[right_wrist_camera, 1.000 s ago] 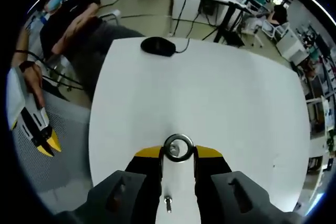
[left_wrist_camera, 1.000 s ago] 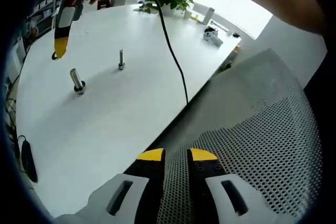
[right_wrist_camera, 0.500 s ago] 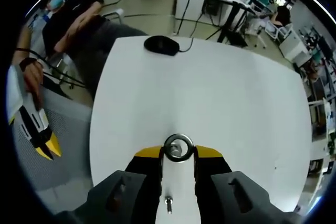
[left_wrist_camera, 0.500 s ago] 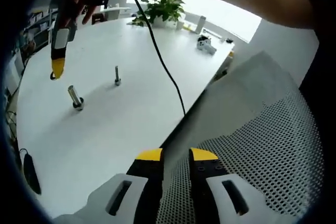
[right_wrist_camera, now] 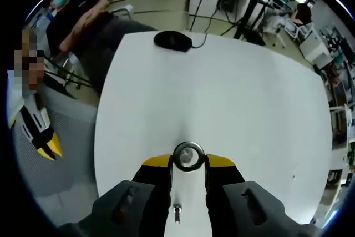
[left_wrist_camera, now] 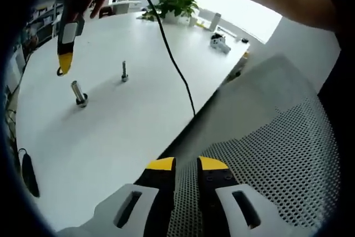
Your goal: Place the washer onto the threaded stud by aligning its center hole with the stud, sliding it down to the base, and recovering from edge contact or off-axis alignment until the washer reaches the visible bottom stop.
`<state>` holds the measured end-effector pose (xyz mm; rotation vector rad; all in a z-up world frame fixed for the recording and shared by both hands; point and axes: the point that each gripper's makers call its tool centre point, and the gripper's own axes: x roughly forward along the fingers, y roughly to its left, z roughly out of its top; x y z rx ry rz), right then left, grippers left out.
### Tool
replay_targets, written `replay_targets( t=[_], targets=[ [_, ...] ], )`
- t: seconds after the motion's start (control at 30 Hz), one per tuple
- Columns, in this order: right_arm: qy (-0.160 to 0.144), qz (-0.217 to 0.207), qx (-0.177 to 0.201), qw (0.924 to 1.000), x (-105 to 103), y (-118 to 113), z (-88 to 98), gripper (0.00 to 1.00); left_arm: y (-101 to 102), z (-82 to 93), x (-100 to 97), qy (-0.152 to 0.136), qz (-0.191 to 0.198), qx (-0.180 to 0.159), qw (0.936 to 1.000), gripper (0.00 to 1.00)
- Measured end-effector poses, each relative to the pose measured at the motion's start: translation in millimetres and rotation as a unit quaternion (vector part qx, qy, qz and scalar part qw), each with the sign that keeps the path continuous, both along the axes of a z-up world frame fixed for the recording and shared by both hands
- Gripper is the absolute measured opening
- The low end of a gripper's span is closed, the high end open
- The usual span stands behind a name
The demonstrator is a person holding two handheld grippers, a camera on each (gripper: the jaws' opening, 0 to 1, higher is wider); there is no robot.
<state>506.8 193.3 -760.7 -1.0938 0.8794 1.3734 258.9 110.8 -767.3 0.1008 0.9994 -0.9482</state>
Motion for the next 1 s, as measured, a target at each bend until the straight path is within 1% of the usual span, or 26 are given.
replay_targets(
  t=[0.13, 0.23, 0.37, 0.43, 0.53, 0.6, 0.63, 0.7, 0.77, 0.9, 1.0],
  targets=[
    [0.004, 0.004, -0.011, 0.9999, -0.8, -2.5, -5.2, 0.23, 0.4, 0.7, 0.4, -0.001, 0.002, 0.0, 1.0, 0.1],
    [0.015, 0.005, -0.019, 0.9997, -1.6, -4.3, -10.1, 0.23, 0.5, 0.4, -0.2, 0.001, 0.002, 0.001, 1.0, 0.09],
    [0.014, 0.009, -0.035, 0.9993, 1.4, -7.2, -16.9, 0.23, 1.7, 1.4, 1.7, -0.001, 0.007, 0.003, 1.0, 0.08],
    [0.017, 0.007, -0.037, 0.9992, 1.4, -7.4, -19.6, 0.23, 2.0, 1.6, 2.1, 0.001, 0.01, 0.001, 0.9999, 0.07],
    [0.021, 0.007, -0.038, 0.999, -0.7, -6.7, -22.3, 0.23, 1.3, 2.3, 3.2, -0.005, 0.007, -0.002, 1.0, 0.08],
    [0.036, 0.006, -0.024, 0.999, -5.8, -1.3, -21.2, 0.23, 0.9, 2.4, 3.9, -0.02, -0.004, 0.0, 0.9998, 0.09],
    [0.039, 0.003, -0.019, 0.999, -5.8, 0.4, -20.3, 0.23, 0.9, 2.2, 3.7, -0.02, -0.005, 0.001, 0.9998, 0.09],
    [0.036, -0.001, -0.021, 0.9991, -3.5, -0.1, -21.1, 0.23, 0.5, 1.8, 2.6, -0.015, -0.006, 0.0, 0.9999, 0.09],
    [0.033, 0.003, -0.03, 0.999, -3.0, -2.3, -23.6, 0.23, 0.6, 1.8, 3.0, -0.017, -0.007, 0.001, 0.9998, 0.09],
    [0.038, 0.001, -0.028, 0.9989, -4.9, -1.5, -25.0, 0.23, 0.7, 1.3, 3.0, -0.017, -0.007, 0.001, 0.9998, 0.09],
    [0.041, -0.001, -0.032, 0.9987, -4.2, -4.0, -29.6, 0.23, 0.7, 1.8, 3.4, -0.018, -0.005, 0.0, 0.9998, 0.09]
  ],
)
